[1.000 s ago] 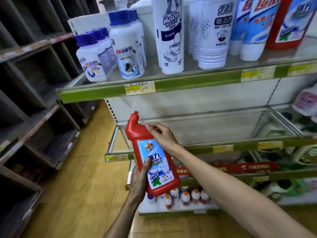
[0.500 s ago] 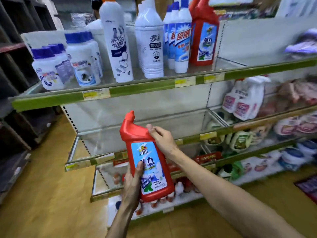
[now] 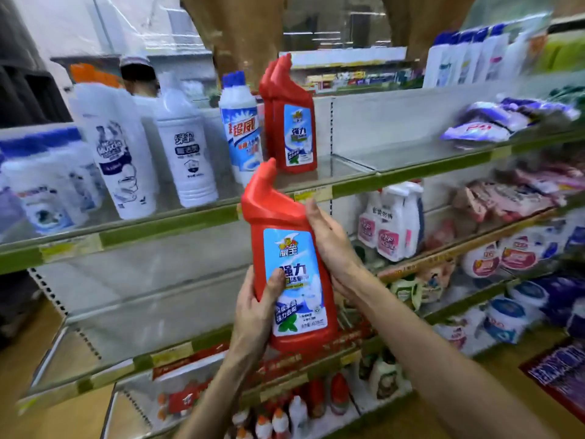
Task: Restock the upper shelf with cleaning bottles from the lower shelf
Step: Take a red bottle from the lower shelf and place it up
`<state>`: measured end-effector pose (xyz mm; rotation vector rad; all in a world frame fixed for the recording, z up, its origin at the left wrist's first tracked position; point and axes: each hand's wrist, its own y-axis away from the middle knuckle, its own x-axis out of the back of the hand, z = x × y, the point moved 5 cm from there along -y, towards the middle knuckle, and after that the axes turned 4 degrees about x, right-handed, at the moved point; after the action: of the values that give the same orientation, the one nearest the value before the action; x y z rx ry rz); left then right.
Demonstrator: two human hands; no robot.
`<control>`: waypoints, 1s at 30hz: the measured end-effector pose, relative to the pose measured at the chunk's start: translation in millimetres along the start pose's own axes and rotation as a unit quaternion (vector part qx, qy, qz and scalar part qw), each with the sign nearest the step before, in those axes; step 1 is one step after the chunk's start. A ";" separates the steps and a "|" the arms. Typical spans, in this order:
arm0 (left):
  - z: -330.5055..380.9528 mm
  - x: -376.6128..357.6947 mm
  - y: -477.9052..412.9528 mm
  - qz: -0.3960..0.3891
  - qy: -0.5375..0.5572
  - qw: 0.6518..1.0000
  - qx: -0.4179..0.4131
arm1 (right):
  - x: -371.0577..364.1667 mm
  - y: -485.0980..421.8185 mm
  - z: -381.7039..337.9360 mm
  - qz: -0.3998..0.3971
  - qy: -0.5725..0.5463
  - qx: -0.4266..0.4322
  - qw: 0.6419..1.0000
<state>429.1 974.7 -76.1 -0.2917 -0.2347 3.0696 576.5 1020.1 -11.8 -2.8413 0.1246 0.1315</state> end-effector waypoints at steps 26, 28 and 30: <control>91.2 -123.7 -269.7 0.029 -0.033 0.997 -0.063 | 61.7 -274.1 -84.7 0.012 -0.018 0.111 0.994; 88.8 -121.9 -272.8 0.032 -0.035 0.997 -0.058 | 58.6 -280.5 -78.9 0.008 -0.020 0.103 0.994; 87.3 -121.5 -274.7 0.035 -0.036 0.997 -0.057 | 57.2 -279.0 -82.6 -0.001 -0.014 0.105 0.994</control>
<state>541.1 1225.5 73.6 -0.1976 -0.4140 3.1455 667.2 1257.7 140.8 -2.6292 0.1228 0.1499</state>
